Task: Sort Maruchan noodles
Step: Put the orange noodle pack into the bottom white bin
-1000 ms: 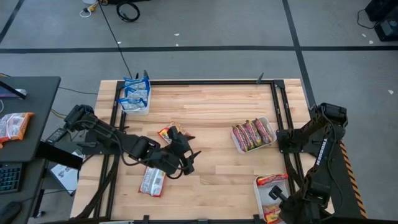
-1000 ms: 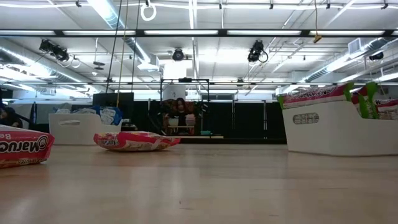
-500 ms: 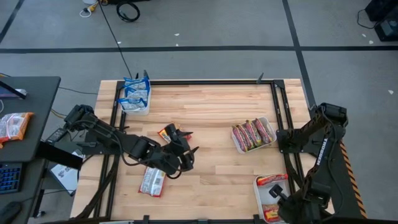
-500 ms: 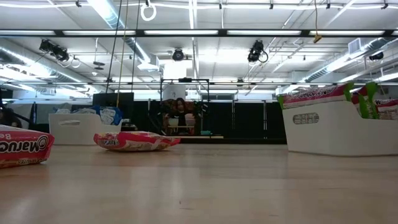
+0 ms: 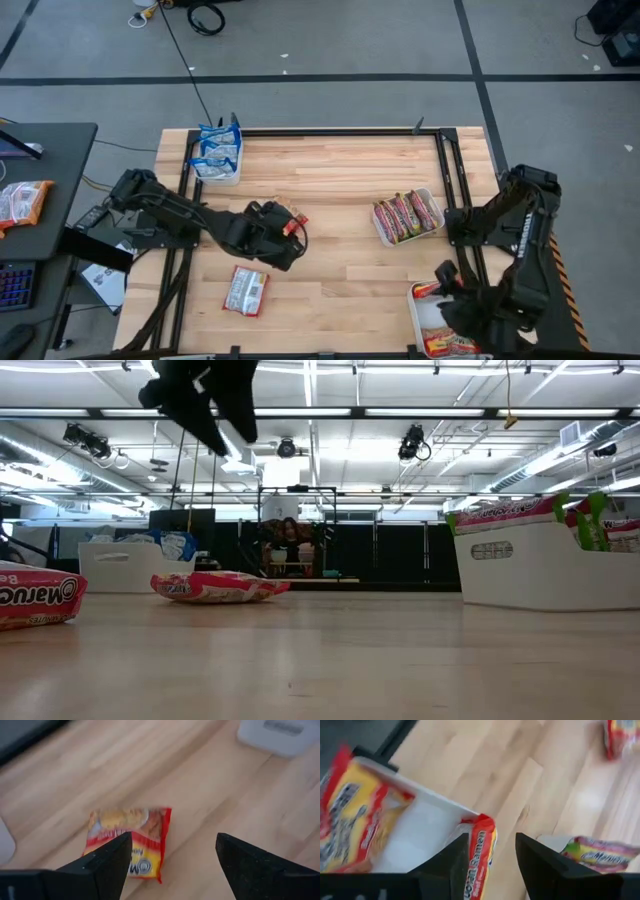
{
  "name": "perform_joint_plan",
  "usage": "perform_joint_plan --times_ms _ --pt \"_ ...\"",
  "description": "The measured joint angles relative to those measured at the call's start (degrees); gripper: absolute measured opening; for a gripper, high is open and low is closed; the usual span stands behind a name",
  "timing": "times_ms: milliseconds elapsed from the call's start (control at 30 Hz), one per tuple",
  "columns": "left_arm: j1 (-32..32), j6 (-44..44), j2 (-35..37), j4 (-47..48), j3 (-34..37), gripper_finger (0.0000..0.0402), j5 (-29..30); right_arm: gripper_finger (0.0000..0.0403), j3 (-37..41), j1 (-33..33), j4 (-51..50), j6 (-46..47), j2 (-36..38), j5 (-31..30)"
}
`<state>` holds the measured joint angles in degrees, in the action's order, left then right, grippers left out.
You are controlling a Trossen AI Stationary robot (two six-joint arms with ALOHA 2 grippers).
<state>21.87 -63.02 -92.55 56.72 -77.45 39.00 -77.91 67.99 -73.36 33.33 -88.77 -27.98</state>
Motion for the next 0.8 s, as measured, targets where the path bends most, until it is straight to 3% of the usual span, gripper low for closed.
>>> perform_joint_plan --times_ms 133,300,433,567,800 --pt "-3.18 3.39 -2.16 2.32 0.00 0.0290 -7.28 0.0176 0.00 -4.80 1.09 5.35 0.57 2.96" --pt "-7.86 20.75 -4.54 9.17 0.00 0.0290 -18.39 0.0185 0.00 -10.92 6.23 8.51 3.00 4.95" --pt "-12.92 36.23 -4.94 15.96 0.15 0.0290 -19.31 0.0185 -0.04 -14.81 10.70 7.17 4.68 3.32" --pt "-20.22 48.05 -4.94 15.79 4.10 0.0290 -21.66 0.0185 -0.04 -18.14 15.56 2.73 4.72 2.11" --pt "-30.41 53.02 -4.96 6.80 18.32 0.0290 -23.99 0.0185 -0.04 -22.70 22.31 3.99 4.55 0.80"
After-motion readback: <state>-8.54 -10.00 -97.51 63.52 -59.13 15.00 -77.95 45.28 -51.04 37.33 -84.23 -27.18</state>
